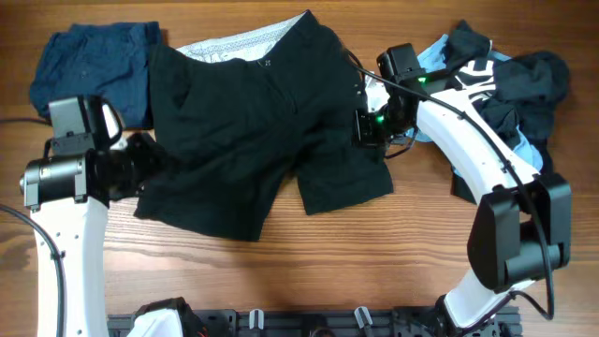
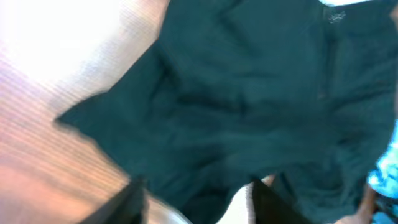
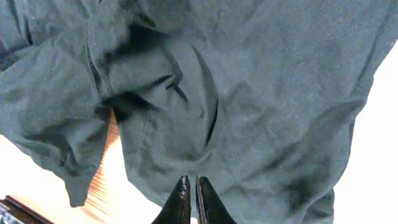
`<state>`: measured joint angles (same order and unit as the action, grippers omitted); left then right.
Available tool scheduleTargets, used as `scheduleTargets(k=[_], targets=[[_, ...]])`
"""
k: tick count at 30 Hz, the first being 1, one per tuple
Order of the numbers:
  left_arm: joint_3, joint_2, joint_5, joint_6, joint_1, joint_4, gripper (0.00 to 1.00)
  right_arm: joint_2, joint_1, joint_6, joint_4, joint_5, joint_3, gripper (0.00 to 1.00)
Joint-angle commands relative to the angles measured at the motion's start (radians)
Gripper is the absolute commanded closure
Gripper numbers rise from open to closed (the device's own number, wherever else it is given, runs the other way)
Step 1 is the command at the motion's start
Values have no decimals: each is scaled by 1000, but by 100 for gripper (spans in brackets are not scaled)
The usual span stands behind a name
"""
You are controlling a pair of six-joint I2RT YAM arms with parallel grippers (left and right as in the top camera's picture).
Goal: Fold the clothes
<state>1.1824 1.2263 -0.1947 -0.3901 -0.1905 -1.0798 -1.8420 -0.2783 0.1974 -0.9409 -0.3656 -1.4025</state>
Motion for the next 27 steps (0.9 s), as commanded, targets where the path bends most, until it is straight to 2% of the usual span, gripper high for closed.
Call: scheduleTargets(k=[1,5,12,15,17,23,27], targets=[[23,-5,-82,43,6,68,92,-56,-24,16,3,22,4,96],[23,-1,-74,47,6,77,96,-147,-38,45,21,110,4,96],[23,-1,-74,46,6,78,96,-281,-37,109,171,212,4,96],[23,-1,-74,46,6,75,88,-322,-32,183,290,421,4,96],[23,-1,-74,46,6,73,87,-345,-24,198,366,487,4,96],[22,-1,-74,46,6,61,87,-480,60,198,612,518,-5,96],[22,-1,-66,46,6,60,87,-544,149,161,725,504,-91,96]])
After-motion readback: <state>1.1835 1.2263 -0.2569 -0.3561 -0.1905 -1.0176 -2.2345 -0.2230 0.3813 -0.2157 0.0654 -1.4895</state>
